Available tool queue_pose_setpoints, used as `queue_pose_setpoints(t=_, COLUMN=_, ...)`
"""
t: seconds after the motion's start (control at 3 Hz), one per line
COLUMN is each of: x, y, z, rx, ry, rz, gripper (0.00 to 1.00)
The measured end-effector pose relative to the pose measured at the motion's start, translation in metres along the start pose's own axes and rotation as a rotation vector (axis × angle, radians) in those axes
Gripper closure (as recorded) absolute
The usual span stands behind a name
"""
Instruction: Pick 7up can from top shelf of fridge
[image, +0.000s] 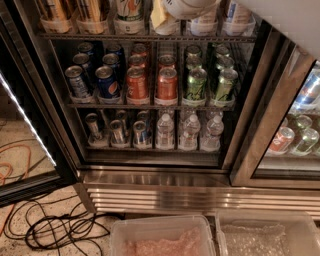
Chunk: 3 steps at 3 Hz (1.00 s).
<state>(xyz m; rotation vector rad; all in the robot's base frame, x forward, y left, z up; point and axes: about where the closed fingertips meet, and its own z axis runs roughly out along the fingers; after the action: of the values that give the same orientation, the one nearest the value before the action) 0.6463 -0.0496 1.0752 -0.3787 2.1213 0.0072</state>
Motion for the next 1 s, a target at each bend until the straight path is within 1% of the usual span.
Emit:
queue_pose_setpoints(t=0.33, x=-0.0026, y=-0.0066, z=0.0094, rx=0.034, ry=0.008, rz=-0.016, gripper=0.34)
queue_pose_setpoints(t=0.67, x=-0.0052, y=-0.0119, z=0.0145, rx=0.056, ry=0.012, rz=-0.024, gripper=0.28)
queue_pose_setpoints(t=1.0, x=-0.0115, y=-0.012, z=0.0179, rx=0.056, ry=0.007, rz=-0.028, gripper=0.28)
